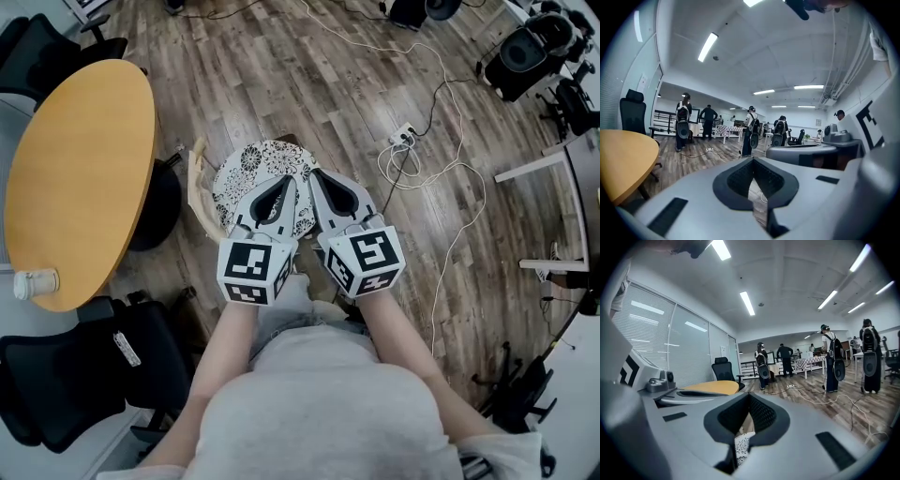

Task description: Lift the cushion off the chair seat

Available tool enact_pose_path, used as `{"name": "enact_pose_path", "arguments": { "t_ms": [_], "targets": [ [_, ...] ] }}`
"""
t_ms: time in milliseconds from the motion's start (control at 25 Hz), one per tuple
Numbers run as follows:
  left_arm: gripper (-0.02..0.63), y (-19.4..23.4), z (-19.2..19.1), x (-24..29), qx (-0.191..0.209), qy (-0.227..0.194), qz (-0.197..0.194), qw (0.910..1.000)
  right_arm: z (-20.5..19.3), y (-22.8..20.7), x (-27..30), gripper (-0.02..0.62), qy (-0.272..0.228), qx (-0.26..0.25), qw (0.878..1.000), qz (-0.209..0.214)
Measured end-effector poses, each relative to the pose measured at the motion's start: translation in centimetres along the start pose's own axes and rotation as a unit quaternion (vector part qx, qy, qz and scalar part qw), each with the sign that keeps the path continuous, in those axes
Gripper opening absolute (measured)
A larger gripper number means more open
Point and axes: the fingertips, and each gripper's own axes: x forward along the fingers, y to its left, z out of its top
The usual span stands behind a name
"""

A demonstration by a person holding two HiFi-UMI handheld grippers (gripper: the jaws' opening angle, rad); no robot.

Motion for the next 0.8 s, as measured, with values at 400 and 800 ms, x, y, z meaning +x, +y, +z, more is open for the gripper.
{"name": "enact_pose_path", "arguments": {
  "t_ms": [400,800],
  "targets": [
    [0.002,4.2,-1.1,2.1,-0.055,-0.016,0.018,0.9982,-0.6,-0.3,5.3,0.026,0.024,0.003,0.999,0.023],
    [0.002,6.2,-3.9,4.3,-0.085,-0.001,0.068,0.994,-2.5,-0.4,9.1,0.026,0.062,-0.02,0.992,0.104]
  ]
}}
